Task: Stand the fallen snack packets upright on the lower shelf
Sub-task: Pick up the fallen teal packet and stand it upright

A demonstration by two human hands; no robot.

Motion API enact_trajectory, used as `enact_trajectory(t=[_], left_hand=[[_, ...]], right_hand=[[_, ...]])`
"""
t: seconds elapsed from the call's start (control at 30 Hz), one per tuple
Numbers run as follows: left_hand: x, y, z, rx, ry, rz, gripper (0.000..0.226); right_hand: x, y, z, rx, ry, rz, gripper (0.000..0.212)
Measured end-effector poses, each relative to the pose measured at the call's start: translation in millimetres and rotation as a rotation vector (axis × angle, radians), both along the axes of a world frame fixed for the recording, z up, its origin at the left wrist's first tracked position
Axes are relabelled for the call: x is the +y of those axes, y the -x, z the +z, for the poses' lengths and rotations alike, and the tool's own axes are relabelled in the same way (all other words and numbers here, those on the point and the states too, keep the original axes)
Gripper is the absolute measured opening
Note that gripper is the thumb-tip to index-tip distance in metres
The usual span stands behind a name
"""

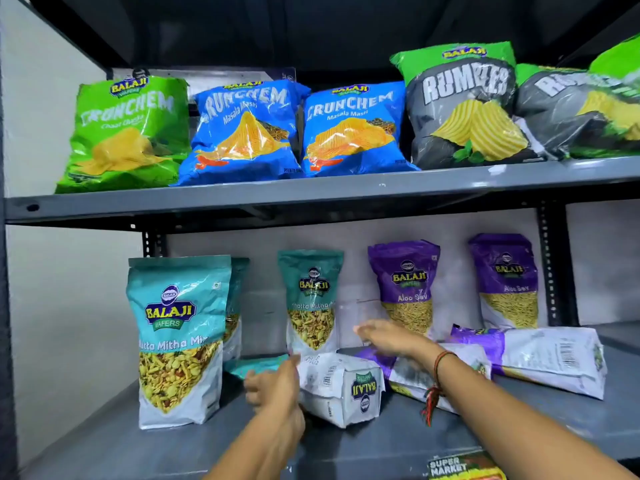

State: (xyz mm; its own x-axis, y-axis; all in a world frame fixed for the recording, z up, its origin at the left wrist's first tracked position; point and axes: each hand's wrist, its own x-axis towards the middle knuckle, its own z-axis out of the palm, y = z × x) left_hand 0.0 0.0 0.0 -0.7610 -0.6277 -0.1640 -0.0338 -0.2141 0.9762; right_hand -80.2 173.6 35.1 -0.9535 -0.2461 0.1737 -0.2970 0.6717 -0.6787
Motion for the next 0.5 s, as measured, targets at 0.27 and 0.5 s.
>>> enact_trajectory(t=[0.27,0.5], left_hand=[[6.1,24.2,-41.2,0.054,-0.325,-0.350,0.041],[-24.5,28.9,-37.3,0.035,-0.294,-0.468,0.030]], right_hand=[[-26.0,40.5,-19.5,-0.334,-0.119,0.129,0.040],[-32.2,60.8,-35.5,-0.435,0.157,0.166,0.042]])
